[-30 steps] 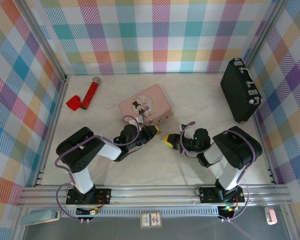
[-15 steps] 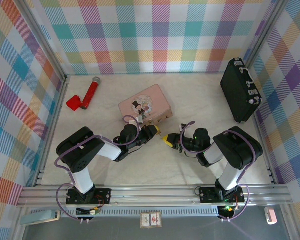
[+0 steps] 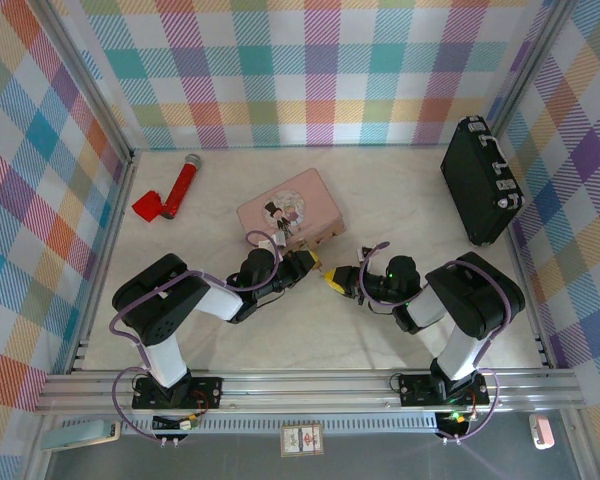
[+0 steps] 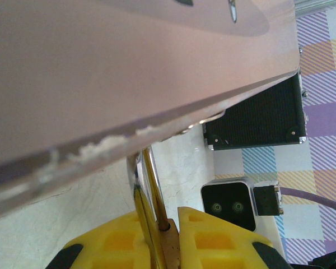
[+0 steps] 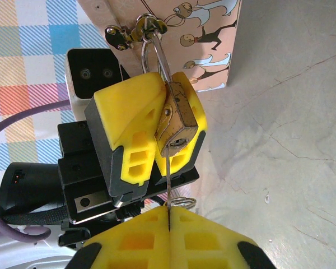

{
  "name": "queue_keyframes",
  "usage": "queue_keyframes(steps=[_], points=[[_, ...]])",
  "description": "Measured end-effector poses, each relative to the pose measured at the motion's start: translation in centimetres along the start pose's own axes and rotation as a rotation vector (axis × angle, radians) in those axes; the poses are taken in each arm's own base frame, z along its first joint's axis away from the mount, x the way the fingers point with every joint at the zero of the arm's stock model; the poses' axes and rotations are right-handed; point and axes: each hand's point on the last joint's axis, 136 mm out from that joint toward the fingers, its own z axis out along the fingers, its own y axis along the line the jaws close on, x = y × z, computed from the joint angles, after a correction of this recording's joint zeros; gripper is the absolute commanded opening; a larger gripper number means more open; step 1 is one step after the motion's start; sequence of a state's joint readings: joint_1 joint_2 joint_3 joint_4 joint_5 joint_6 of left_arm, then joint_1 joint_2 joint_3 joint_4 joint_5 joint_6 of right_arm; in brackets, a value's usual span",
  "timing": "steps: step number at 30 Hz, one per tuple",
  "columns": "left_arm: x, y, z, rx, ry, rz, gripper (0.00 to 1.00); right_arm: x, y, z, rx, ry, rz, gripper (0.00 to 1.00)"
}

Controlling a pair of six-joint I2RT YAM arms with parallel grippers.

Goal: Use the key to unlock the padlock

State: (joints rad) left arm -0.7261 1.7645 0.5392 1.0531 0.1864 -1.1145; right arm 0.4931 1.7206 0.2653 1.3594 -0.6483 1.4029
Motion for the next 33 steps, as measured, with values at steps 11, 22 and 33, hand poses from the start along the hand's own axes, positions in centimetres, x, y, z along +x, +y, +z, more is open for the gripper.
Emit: queue_keyframes(steps=[11,22,33], points=[[0.0,-0.01,0.0,0.0,0.0,0.0,0.0,0.15,-0.22,-0.03,0.006,-0.005,0.003,0.0],[-0.01,-0.02,0.0,0.001,0.0,0.0,0.0,0.23,-0.43,0.07,0.012,-0.006,0.006,0.0],[0.08,-0.03,0.01,0.001,0.002,0.0,0.0,0.13,-0.59,0.11,0.016,-0.01,0.007,0.0]])
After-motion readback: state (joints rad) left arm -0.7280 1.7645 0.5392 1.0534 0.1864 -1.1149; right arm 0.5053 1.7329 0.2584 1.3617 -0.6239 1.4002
